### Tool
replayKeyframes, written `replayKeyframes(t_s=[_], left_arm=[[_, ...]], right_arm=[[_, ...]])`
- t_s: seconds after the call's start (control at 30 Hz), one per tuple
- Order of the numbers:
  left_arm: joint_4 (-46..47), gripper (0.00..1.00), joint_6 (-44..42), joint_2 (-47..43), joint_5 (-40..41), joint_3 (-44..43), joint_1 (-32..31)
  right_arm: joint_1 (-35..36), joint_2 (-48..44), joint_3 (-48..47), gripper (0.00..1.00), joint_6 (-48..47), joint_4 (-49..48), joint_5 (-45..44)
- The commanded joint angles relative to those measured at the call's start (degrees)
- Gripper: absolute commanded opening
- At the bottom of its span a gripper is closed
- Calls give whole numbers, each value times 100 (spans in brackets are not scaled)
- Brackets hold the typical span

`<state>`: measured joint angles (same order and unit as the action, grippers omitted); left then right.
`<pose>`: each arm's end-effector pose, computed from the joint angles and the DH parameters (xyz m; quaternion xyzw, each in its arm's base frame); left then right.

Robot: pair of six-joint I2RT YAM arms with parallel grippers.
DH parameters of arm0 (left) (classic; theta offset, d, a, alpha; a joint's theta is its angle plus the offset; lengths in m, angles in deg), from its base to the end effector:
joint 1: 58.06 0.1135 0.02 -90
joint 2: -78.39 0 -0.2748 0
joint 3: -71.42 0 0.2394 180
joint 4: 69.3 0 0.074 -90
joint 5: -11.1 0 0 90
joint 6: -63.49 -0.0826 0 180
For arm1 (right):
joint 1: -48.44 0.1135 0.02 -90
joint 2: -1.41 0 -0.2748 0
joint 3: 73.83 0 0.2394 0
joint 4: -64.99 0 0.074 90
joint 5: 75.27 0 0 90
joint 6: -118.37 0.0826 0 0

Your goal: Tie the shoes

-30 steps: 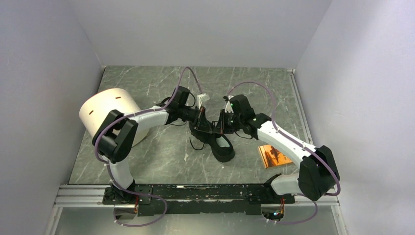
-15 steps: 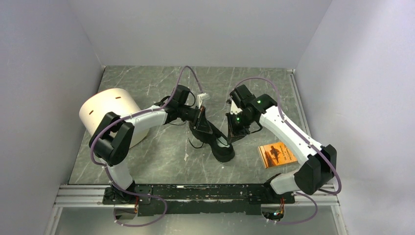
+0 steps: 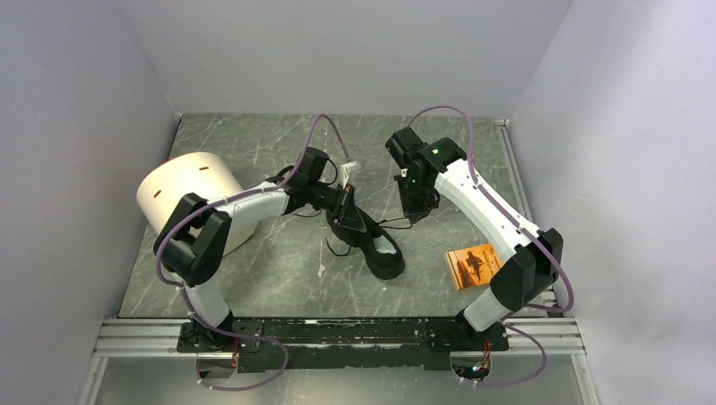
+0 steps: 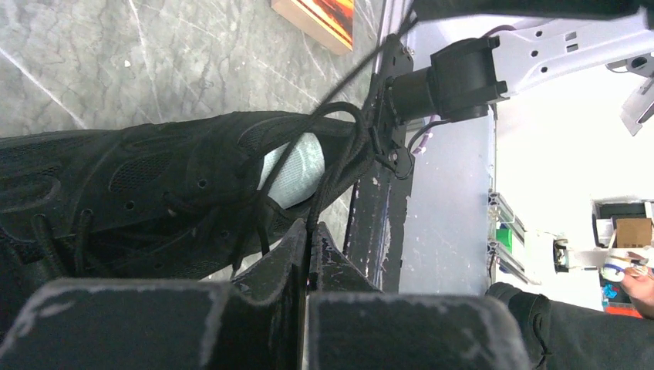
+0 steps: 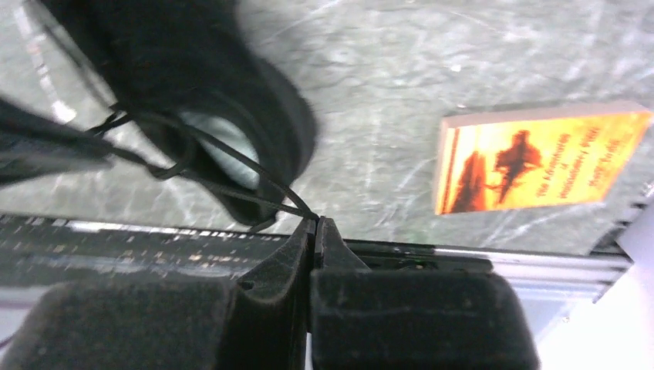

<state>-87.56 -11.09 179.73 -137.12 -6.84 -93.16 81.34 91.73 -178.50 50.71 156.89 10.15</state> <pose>0.2726 -0.2774 0.2115 0.3335 0.7501 -0.5545 0.1364 0.2447 0.1504 0.2950 -0.0871 0.9895 0.0150 0.1144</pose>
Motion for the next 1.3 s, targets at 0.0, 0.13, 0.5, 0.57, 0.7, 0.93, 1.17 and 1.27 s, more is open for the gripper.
replayKeyframes(t_s=[0.0,0.13,0.5,0.57,0.7,0.93,1.17,1.27], left_arm=[[5,5,-13,-221,-124,70,11],[-6,5,-13,-208,-124,45,11],[-27,5,-350,-212,540,-11,29],[-61,5,-374,-196,539,-38,29],[-232,5,-505,-133,577,-97,29],[-619,5,-494,-864,941,367,29],[-1232,5,-610,-2036,1906,1046,167],[-1247,5,-548,-1999,2276,1049,249]], right_arm=[[8,-384,412,0,323,-225,-2097],[-2,-835,1073,0,-461,-2045,-3072],[188,-1328,1572,0,-2175,-3949,-4079],[199,-1480,1689,0,-2660,-4120,-3245],[330,-1548,1813,0,-3003,-4143,-2595],[99,-1398,2645,0,-2265,-4474,-2628],[-188,-1287,3004,0,-1967,-5070,-1632],[-315,-1087,2956,0,-1952,-5161,-1576]])
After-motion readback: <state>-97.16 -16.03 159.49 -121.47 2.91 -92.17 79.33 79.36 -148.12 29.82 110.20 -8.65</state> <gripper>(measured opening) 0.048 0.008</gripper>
